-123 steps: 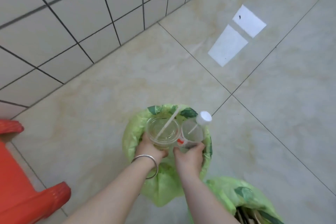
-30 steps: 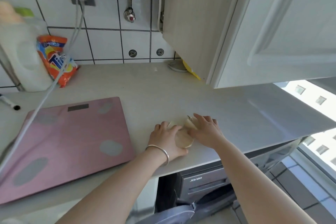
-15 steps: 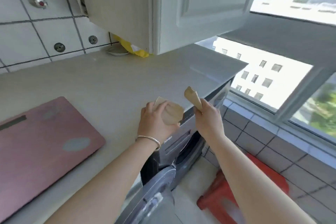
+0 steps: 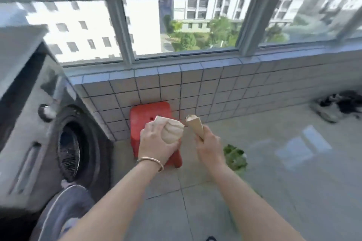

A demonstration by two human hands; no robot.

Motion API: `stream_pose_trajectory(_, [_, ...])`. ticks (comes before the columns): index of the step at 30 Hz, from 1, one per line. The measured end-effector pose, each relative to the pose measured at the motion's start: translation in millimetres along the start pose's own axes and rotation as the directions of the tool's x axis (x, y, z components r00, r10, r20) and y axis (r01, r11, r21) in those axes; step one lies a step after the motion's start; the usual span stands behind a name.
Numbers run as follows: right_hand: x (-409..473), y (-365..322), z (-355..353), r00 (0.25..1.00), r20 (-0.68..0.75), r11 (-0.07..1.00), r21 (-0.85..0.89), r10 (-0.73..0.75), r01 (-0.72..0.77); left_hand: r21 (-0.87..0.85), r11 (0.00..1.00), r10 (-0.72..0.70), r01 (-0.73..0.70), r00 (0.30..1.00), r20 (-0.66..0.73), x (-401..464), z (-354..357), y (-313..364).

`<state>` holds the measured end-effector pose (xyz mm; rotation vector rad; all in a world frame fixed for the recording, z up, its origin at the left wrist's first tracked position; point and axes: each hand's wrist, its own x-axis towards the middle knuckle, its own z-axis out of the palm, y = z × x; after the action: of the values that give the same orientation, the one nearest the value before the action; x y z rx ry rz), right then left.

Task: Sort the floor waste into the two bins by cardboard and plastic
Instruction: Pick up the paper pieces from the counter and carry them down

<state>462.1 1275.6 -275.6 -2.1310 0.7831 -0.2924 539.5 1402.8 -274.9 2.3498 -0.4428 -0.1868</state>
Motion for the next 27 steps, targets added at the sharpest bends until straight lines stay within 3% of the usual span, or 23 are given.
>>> stream_pose_trajectory(4, [-22,83,-47,0.962,-0.098,0.967,0.026,0.255,-0.253,0.008,0.996,0.085,-0.089,0.967,0.242,-17,96,46])
stream_pose_trajectory(8, [-46,167,-80,0.861,-0.146,0.873,0.061,0.488,-0.484,0.038,0.989,0.109,-0.140,0.888,0.447,-42,177,79])
stream_pose_trajectory(12, [-62,236,-100,0.749,-0.132,0.760,0.158,0.649,-0.631,0.055,0.986,0.097,-0.155,0.818,0.568,-53,248,99])
stream_pose_trajectory(19, [-58,331,-96,0.560,-0.042,0.554,0.224,0.828,-0.802,0.109,0.982,0.031,-0.154,0.699,0.714,-64,361,101])
stream_pose_trajectory(27, [-34,446,-56,0.355,-0.005,0.343,0.263,0.935,-0.902,0.197,0.963,-0.070,-0.185,0.534,0.842,-36,498,57])
